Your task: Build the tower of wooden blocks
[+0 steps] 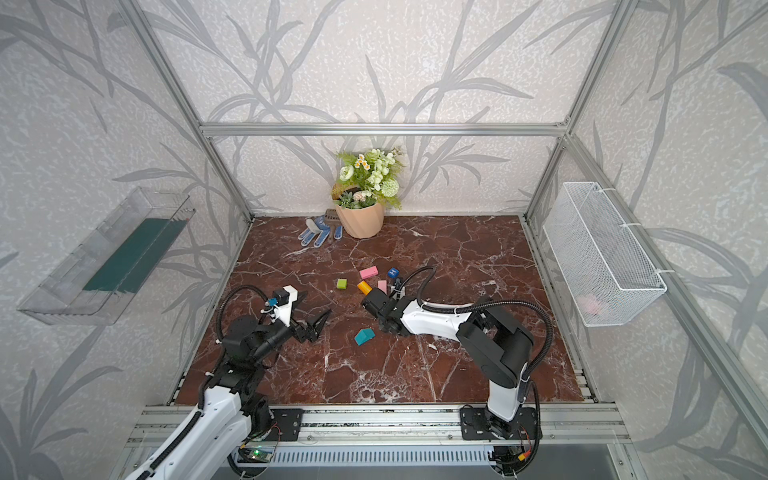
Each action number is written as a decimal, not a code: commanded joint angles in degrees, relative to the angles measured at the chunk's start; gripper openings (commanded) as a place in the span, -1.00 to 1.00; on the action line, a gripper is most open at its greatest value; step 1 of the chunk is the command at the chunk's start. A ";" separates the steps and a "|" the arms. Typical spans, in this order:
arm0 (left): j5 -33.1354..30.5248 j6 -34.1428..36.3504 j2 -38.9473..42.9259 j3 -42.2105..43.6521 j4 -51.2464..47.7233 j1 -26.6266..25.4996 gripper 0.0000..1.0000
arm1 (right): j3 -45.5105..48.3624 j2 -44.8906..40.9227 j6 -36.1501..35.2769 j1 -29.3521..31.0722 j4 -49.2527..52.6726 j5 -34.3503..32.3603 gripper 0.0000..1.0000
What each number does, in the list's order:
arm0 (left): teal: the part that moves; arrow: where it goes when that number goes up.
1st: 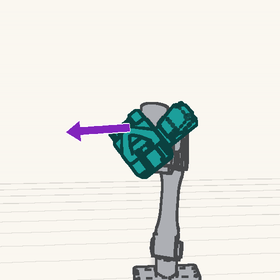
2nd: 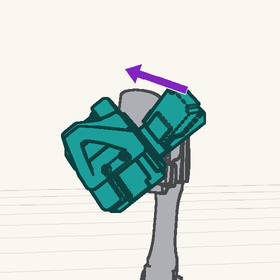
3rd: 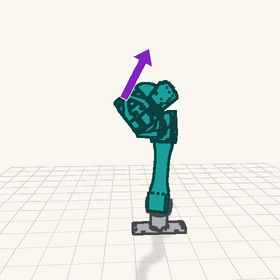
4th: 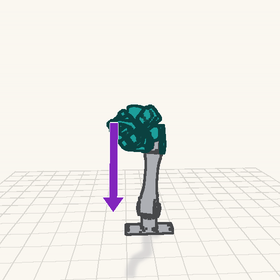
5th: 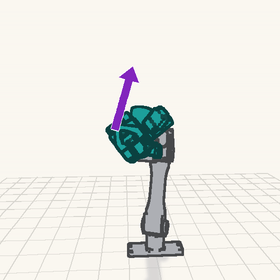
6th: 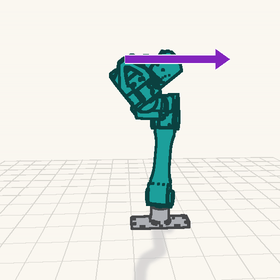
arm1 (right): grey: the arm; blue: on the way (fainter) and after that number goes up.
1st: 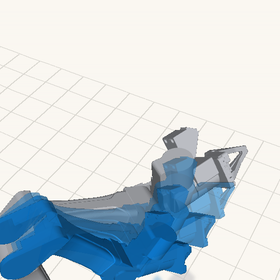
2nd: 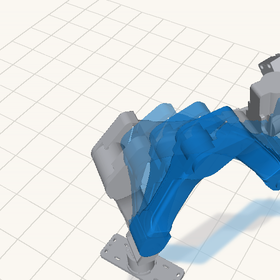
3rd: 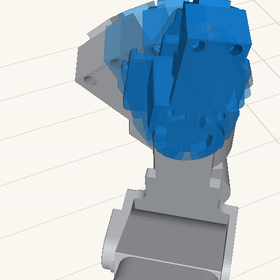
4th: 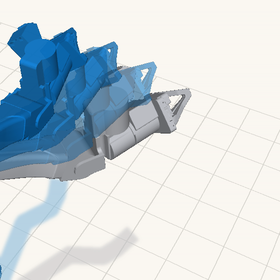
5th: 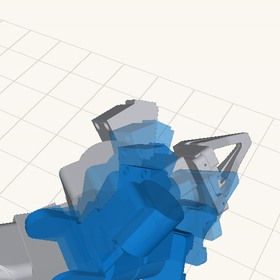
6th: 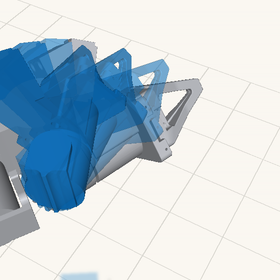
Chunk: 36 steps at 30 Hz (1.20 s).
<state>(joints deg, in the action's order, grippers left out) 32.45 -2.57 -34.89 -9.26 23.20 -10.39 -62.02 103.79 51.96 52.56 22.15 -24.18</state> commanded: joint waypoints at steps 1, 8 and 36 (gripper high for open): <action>0.12 0.28 0.55 0.45 1.32 -0.18 0.98 | 0.01 -0.97 1.30 -0.17 2.48 -0.60 0.17; 0.08 0.28 0.57 0.42 1.32 -0.20 0.99 | 1.21 -1.46 2.36 -0.21 1.91 -0.52 0.17; 0.16 0.28 0.48 0.45 1.32 -0.16 0.98 | 1.64 -1.97 2.68 -0.11 1.50 0.45 0.48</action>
<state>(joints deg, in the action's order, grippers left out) 32.45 -2.57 -34.89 -9.26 23.18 -10.39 -60.95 102.61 54.43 52.53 22.24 -23.46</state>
